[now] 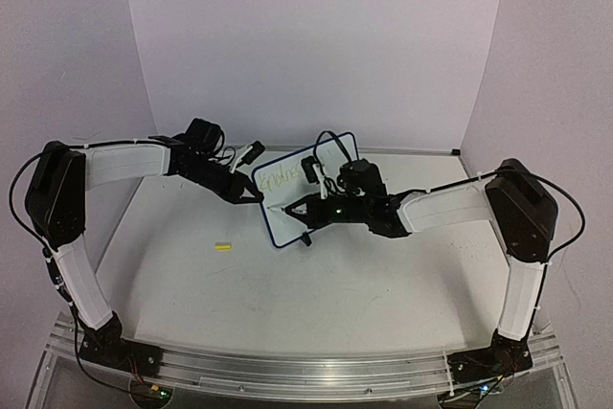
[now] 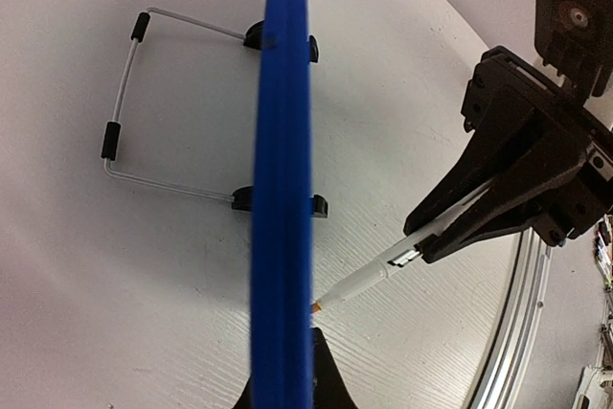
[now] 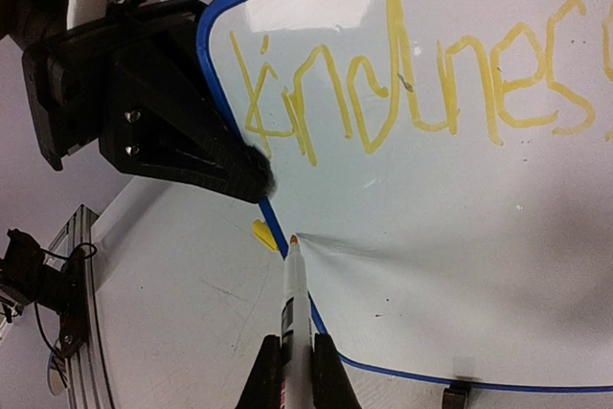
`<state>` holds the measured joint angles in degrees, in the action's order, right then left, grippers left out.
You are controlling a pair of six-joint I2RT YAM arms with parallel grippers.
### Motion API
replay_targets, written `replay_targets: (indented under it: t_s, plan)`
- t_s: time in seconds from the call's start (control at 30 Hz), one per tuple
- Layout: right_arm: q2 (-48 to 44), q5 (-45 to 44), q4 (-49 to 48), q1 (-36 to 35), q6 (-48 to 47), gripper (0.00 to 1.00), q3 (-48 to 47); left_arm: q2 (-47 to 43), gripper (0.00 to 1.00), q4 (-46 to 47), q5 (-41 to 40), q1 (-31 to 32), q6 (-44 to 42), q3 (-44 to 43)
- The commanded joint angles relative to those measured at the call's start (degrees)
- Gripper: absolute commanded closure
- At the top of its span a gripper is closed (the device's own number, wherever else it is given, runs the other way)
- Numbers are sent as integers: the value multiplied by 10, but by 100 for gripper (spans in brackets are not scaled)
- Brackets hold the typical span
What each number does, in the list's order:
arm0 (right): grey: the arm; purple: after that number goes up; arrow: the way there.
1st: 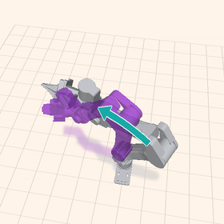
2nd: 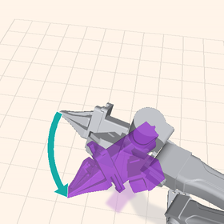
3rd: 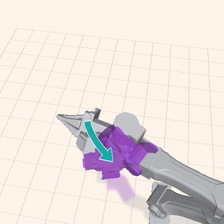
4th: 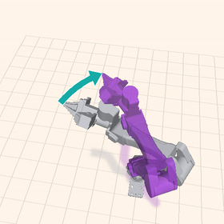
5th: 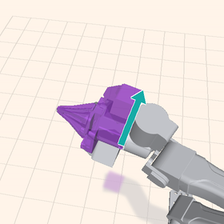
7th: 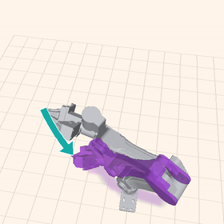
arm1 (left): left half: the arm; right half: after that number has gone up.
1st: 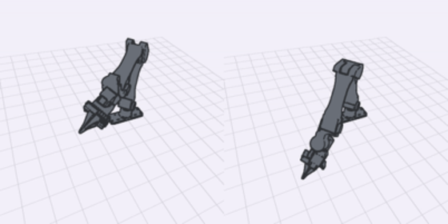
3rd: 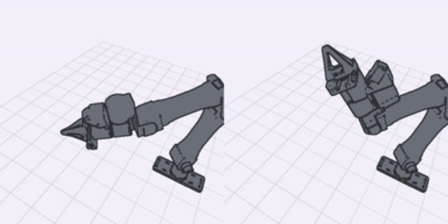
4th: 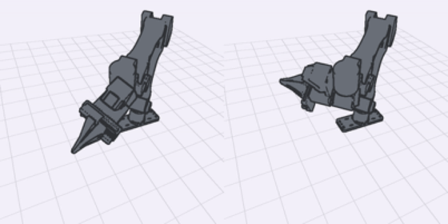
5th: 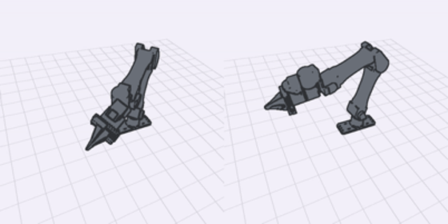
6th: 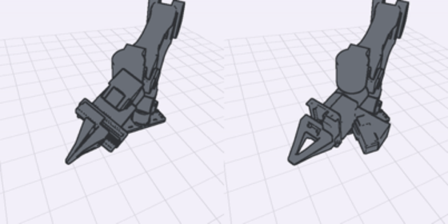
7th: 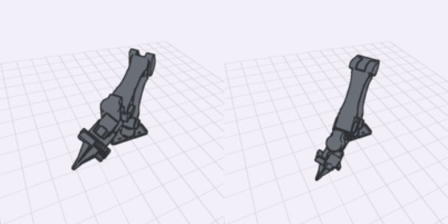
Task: Write a sentence on the whiteboard
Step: Write on the whiteboard with the whiteboard marker without the cap.
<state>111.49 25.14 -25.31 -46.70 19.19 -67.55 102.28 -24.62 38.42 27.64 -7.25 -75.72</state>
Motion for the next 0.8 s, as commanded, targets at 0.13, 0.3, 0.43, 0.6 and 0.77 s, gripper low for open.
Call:
replay_targets:
  t_s: [0.13, 0.3, 0.43, 0.6, 0.77]
  plan:
    - [14, -36, -24, -3, 10, 100, -26, 4, 100, -7, -4, -3, -10, -21]
    - [8, -51, -20, -3, 9, 100, -14, 4, 100, -7, -3, -3, -12, -21]
    - [3, -55, -18, -3, 11, 100, -1, 3, 100, -7, -3, -3, -12, -22]
    - [0, -58, -18, -3, 13, 100, 9, 3, 100, -8, -3, -3, -11, -22]
    - [-7, -64, -17, -3, 13, 100, 16, 3, 100, -9, -3, -3, -12, -23]
